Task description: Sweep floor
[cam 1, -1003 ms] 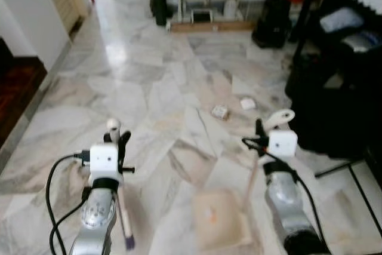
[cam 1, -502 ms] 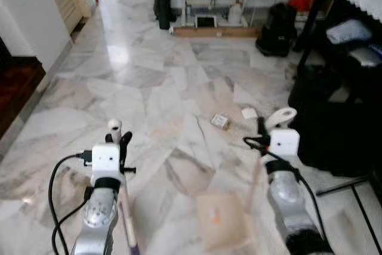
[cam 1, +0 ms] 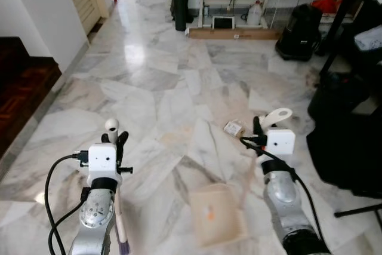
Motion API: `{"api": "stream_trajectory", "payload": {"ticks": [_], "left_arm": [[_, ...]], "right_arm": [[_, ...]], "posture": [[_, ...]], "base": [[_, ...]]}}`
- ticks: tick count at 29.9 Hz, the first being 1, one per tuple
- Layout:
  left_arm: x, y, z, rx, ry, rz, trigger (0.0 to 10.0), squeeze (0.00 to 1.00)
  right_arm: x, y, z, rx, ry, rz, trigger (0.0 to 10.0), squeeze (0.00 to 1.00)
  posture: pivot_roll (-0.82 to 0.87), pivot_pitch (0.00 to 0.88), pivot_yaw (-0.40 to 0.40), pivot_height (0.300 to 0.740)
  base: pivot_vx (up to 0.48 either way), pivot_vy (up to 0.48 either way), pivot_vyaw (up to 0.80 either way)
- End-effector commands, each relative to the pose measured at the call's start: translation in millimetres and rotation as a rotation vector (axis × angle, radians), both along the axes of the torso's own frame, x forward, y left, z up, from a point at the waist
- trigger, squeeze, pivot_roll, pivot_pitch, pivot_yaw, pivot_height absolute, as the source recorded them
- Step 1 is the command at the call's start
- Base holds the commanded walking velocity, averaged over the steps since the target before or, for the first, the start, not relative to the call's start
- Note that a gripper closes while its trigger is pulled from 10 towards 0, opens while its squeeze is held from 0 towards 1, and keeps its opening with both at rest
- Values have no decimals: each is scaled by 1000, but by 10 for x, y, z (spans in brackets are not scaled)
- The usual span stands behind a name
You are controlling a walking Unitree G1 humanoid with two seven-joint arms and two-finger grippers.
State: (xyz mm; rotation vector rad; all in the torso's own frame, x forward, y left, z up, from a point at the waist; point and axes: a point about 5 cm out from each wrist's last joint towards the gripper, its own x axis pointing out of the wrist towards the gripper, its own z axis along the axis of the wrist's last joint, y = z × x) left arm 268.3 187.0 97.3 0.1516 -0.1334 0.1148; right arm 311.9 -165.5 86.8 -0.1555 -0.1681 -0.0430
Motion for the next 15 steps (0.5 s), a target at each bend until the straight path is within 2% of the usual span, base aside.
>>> {"api": "stream_trajectory", "payload": {"ticks": [1,4,15], "left_arm": [[5,18,65,17,-31,3,10000,0],[5,16,66,16,-31,3,10000,0],[0,16,64,17,-30,5,10000,0]], "right_arm": [[36,135,98,30,-45,34,10000,0],[37,138,99,33,-45,37,10000,0],[33,140,93,50,-41,41,10000,0]], "posture": [[93,89,-7,740],[92,89,-7,740],[91,92,-8,740]], "base": [[307,0,594],[305,0,552],[306,0,0]]}}
